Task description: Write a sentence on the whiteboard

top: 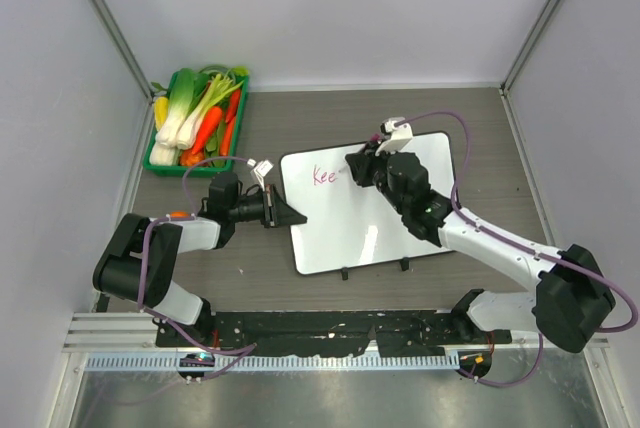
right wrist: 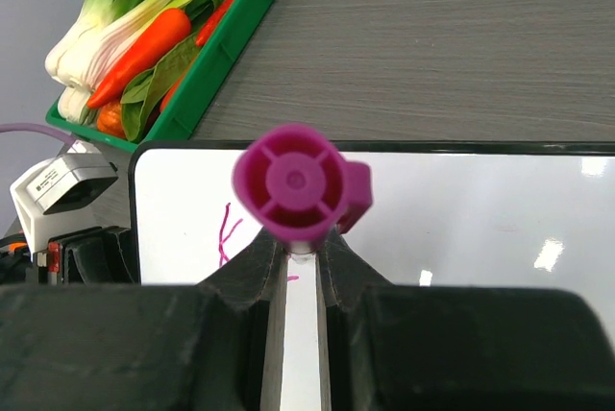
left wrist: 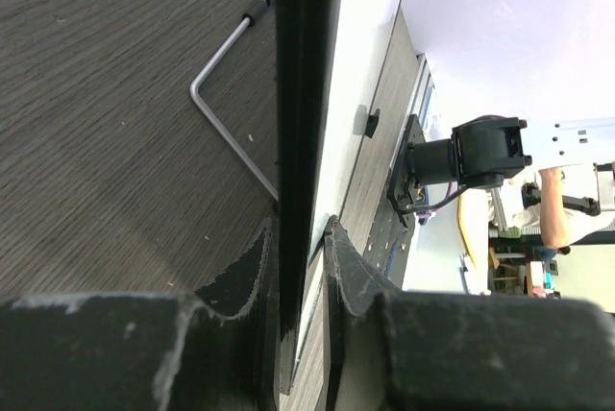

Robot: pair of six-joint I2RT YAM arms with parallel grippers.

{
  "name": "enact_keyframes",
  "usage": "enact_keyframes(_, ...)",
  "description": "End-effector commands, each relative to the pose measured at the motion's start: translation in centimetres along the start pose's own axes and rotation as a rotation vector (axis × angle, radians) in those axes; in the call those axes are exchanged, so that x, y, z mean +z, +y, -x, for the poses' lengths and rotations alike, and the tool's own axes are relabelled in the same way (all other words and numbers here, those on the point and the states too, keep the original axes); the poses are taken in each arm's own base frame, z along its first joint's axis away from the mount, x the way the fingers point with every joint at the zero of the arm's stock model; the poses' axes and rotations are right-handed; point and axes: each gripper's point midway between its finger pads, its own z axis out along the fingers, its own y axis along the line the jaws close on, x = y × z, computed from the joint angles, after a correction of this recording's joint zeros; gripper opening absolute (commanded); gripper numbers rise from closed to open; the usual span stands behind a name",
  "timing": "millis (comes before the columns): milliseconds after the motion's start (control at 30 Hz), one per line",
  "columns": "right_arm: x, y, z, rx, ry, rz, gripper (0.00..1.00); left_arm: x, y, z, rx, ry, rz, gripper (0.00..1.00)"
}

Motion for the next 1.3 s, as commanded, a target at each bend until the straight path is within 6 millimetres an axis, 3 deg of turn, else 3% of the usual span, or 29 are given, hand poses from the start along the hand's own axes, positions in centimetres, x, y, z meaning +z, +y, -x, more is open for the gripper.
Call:
enact_keyframes(0, 0.5, 1.2, 3.1, 0.011, -0.083, 0.024, 0.01, 0.2, 4.3, -1.7, -0.013, 0.009, 0.188, 0.0)
enact_keyframes(367, 1.2, 0.4, 1.6, 0.002, -0.047, -0.01, 0.01, 0.1, 4.2, -1.7, -0.012, 0.007, 0.186, 0.0)
enact_keyframes(1267, -1.0, -0.7, -2.9, 0.008, 0.08, 0.011, 0.01, 0.2, 4.2, -1.7, -0.01, 0.012, 0.189, 0.0)
